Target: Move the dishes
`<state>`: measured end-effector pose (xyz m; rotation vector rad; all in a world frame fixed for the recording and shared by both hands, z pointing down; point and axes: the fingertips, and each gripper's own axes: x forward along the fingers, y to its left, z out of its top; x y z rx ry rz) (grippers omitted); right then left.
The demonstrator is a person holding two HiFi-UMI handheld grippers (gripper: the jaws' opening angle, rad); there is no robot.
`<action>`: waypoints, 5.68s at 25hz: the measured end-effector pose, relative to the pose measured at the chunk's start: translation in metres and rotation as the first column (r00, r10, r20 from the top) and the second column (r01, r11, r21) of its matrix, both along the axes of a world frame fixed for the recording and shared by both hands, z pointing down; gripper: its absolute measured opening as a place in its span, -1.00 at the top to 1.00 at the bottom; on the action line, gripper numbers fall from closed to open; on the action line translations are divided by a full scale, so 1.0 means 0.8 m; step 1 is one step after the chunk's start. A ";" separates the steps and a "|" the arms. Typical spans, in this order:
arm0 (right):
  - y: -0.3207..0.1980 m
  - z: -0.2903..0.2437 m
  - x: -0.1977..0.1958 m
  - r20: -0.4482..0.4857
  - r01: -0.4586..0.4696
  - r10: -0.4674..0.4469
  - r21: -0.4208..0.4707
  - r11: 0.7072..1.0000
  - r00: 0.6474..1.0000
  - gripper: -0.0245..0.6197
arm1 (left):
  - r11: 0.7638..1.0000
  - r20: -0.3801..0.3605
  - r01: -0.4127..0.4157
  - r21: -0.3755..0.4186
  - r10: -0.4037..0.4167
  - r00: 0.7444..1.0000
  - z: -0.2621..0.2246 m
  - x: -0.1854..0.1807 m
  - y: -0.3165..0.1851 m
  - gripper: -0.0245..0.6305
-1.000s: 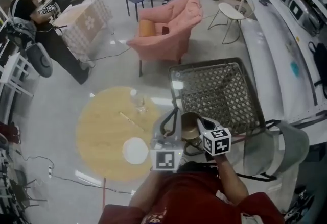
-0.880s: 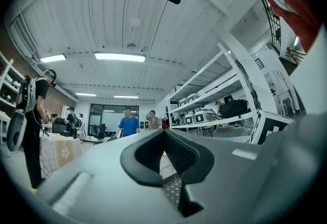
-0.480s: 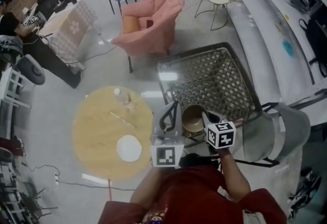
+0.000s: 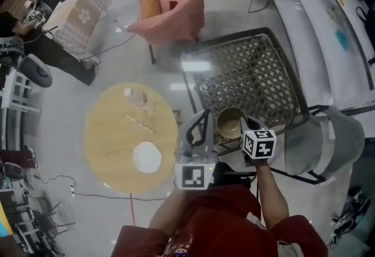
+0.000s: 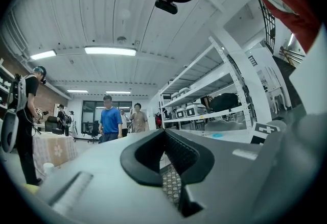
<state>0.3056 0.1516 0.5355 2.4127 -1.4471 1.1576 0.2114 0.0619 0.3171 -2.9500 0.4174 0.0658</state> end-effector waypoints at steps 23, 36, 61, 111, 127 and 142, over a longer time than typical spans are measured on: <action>0.026 0.156 0.011 0.131 -0.123 0.138 -0.117 0.986 0.982 0.89 | 0.994 0.047 0.007 -0.110 -0.002 0.999 0.103 -0.003 0.008 0.90; 0.040 0.202 0.009 0.136 -0.181 0.204 -0.161 0.970 0.970 0.89 | 0.994 0.077 0.021 -0.107 -0.013 0.997 0.140 -0.019 0.018 0.90; 0.023 0.149 0.005 0.023 -0.145 0.148 -0.103 0.984 0.989 0.44 | 0.989 0.049 0.074 -0.129 -0.068 0.997 0.112 -0.032 0.011 0.90; -0.248 -0.121 -0.303 -0.360 0.674 -0.578 0.268 0.688 0.733 0.44 | 0.616 0.002 0.784 -0.074 -0.786 0.618 0.050 -0.386 -0.123 0.90; -0.284 -0.065 -0.404 -0.246 0.758 -0.717 0.192 0.623 0.652 0.44 | 0.520 0.175 0.845 -0.127 -0.827 0.535 0.120 -0.476 -0.151 0.88; -0.288 0.038 -0.431 -0.027 0.720 -0.719 0.006 0.694 0.694 0.44 | 0.530 0.482 0.803 -0.271 -0.647 0.590 0.260 -0.498 -0.180 0.35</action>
